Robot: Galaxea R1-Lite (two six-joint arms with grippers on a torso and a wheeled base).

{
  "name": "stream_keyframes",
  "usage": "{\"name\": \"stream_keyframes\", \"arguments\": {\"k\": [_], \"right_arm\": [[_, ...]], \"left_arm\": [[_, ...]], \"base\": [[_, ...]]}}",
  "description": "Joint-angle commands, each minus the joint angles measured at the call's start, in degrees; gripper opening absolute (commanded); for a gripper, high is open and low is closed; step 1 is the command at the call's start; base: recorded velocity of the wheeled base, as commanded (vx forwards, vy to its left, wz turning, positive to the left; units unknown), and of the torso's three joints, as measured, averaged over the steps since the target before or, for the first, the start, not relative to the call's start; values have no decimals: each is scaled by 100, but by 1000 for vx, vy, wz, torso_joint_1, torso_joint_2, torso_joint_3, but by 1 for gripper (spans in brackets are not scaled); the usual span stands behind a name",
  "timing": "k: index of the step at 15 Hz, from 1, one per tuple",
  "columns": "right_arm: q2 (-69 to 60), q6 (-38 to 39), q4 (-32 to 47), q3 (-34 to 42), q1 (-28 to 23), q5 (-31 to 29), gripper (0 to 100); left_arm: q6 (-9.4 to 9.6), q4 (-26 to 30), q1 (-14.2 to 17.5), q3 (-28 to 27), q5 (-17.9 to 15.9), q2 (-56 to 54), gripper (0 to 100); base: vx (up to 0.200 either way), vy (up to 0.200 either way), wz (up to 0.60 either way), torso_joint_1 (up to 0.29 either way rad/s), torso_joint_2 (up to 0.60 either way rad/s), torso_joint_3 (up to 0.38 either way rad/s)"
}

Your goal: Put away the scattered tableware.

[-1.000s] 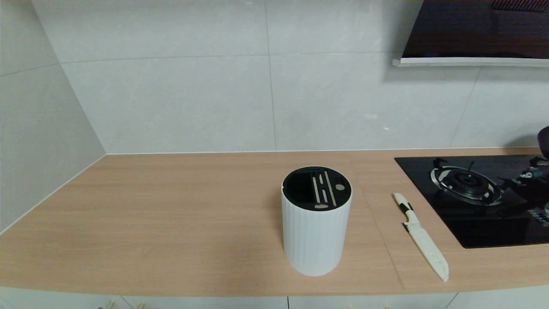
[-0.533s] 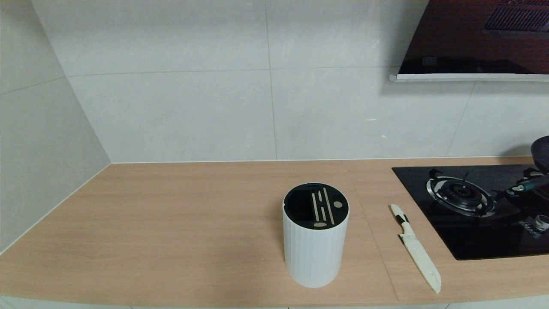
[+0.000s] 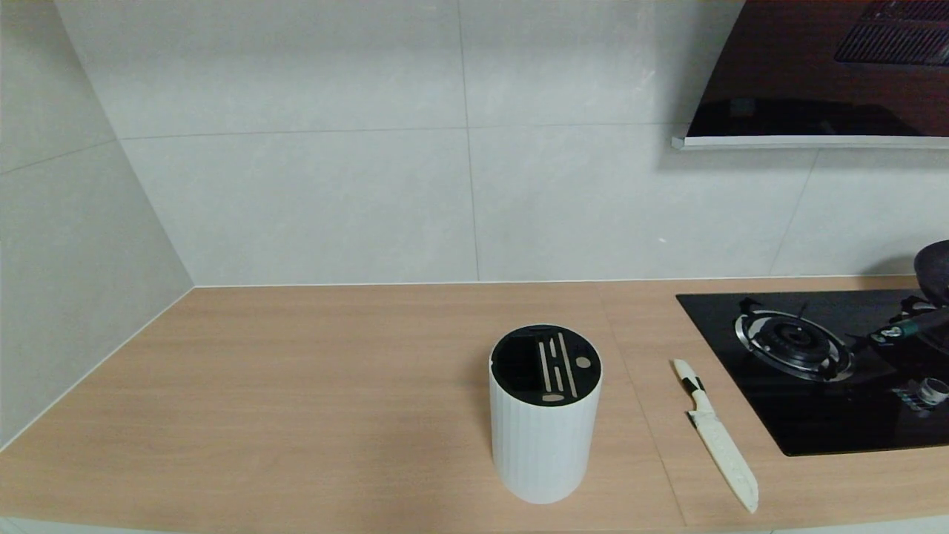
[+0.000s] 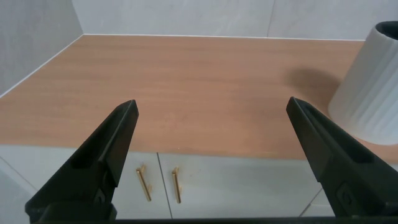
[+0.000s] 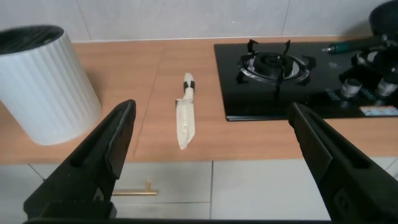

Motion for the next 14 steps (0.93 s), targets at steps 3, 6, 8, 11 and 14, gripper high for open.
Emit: {"name": "stream_keyframes", "arguments": {"k": [3,6,8,11,14], "right_arm": [[315,-66,-145,-821,65,205,100],[2117,198,-22,-2157,426,653,100],[3901,181,-66,-2588,487,689,100],[6300,172,-83,-3388,874,653,100],[8128,-66,-154,-3941,1023,618,100]], "left_arm": [[-4,-2,1,0,3,0,100],[-4,-2,1,0,3,0,100],[-4,-2,1,0,3,0,100],[-4,-2,1,0,3,0,100],[-4,-2,1,0,3,0,100]], "base": [[0,0,0,0,0,0],[0,0,0,0,0,0],[0,0,0,0,0,0],[0,0,0,0,0,0],[0,0,0,0,0,0]]}}
